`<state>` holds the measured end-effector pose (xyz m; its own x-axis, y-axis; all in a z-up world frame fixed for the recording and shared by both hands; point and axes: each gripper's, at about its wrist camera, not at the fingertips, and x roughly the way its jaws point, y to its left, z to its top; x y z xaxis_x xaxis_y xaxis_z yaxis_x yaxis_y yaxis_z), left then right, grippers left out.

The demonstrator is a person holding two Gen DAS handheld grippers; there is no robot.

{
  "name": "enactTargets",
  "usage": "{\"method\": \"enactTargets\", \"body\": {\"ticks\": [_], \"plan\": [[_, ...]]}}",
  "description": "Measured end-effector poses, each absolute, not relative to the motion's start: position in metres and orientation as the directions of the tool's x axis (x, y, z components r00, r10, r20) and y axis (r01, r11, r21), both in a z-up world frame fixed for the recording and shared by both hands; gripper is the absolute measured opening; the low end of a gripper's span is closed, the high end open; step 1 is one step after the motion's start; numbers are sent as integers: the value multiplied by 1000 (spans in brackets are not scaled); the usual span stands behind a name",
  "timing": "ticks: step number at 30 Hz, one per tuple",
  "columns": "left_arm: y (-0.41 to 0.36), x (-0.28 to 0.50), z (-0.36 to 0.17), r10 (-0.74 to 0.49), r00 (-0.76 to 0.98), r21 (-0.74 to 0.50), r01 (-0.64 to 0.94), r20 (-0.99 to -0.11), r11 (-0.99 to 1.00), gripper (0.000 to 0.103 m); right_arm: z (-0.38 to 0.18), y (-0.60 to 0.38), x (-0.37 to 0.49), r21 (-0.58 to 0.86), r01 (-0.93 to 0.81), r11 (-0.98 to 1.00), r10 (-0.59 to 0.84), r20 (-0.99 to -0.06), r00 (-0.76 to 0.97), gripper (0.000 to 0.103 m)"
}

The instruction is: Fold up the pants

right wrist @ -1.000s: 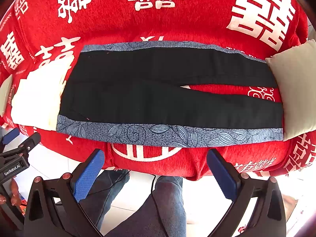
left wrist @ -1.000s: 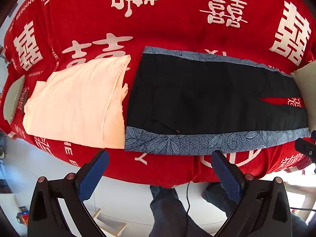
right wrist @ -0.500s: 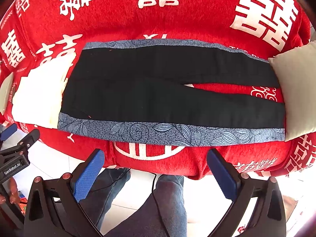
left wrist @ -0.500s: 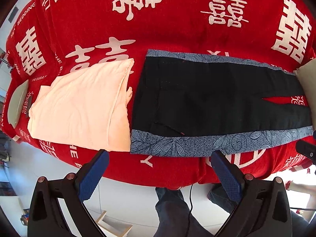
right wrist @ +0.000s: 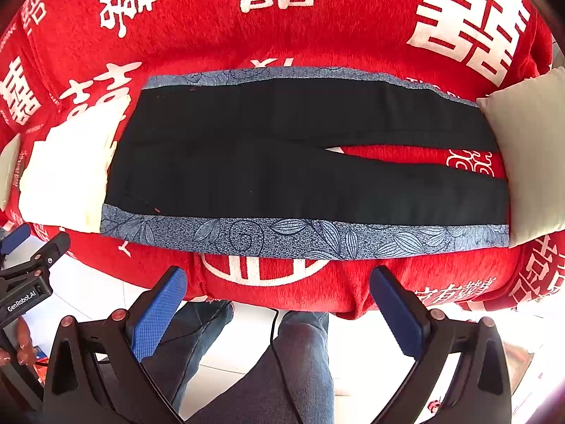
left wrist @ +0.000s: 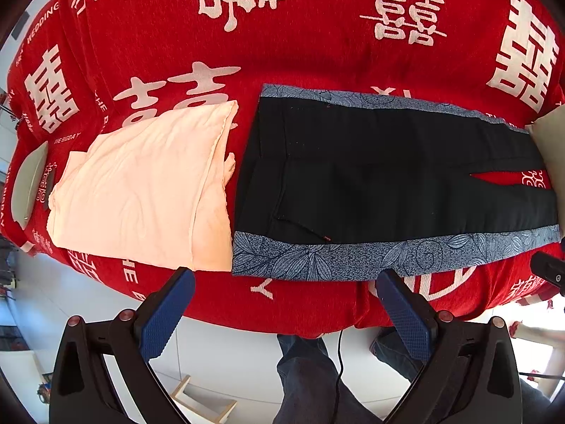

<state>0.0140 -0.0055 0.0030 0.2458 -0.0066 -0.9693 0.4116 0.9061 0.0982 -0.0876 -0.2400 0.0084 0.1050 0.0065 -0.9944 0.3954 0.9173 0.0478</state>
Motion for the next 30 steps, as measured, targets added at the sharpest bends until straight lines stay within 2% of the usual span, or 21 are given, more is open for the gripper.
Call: {"method": "enactTargets", "body": {"ticks": [23,30], "plan": [[-11,26,-10,-13,189,71,435,-982,898,103,0,-246,-83,55,433,900,20,-996,84,103],[-1,28,-30,-30,109,15,391,-994,920,103,-16,-244,-88,120,478,870,89,-992,88,103]]}}
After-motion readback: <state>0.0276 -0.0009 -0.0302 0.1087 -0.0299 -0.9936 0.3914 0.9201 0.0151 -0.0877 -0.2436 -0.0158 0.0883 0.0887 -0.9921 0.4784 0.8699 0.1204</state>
